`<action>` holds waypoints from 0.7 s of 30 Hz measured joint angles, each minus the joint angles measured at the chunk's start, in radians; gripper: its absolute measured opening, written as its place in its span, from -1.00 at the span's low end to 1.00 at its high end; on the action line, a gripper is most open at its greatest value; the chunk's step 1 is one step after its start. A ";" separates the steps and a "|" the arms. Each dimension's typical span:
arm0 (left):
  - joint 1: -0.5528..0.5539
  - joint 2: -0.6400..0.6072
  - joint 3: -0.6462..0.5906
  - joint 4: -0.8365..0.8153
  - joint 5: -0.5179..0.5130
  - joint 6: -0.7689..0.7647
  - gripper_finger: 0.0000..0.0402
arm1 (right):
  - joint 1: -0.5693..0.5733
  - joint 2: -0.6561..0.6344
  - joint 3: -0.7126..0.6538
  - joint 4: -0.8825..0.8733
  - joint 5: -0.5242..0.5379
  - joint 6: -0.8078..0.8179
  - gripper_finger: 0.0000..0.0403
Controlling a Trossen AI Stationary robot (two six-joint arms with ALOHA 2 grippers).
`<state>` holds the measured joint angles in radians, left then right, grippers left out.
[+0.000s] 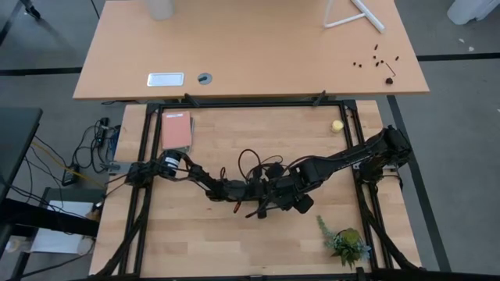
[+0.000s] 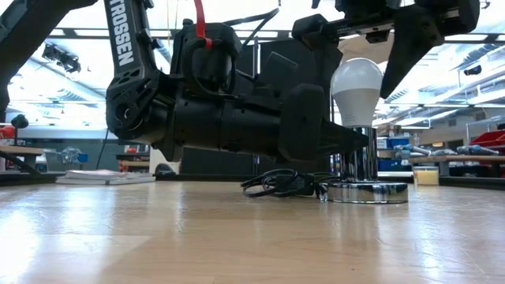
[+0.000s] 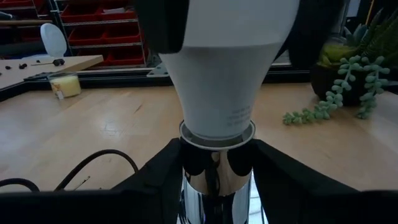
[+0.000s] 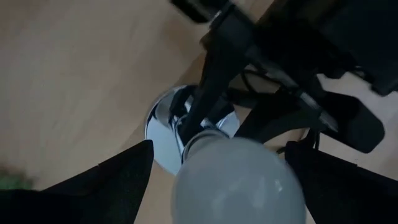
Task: Screw lightbulb
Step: Insert the lightbulb into the silver lamp
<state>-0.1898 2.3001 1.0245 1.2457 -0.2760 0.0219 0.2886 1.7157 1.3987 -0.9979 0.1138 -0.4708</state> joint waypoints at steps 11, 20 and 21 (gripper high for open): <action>0.000 0.000 0.000 -0.001 0.016 0.001 -0.15 | -0.010 0.000 0.000 -0.011 -0.011 -0.231 0.85; 0.000 0.000 0.000 -0.001 0.018 0.001 -0.15 | -0.043 0.000 0.000 -0.009 -0.062 -0.229 0.64; 0.000 0.000 0.000 -0.001 0.018 0.001 -0.15 | -0.043 0.000 0.000 -0.009 -0.063 -0.229 0.60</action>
<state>-0.1895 2.3001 1.0245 1.2446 -0.2580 0.0231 0.2451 1.7161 1.3987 -1.0073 0.0505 -0.7002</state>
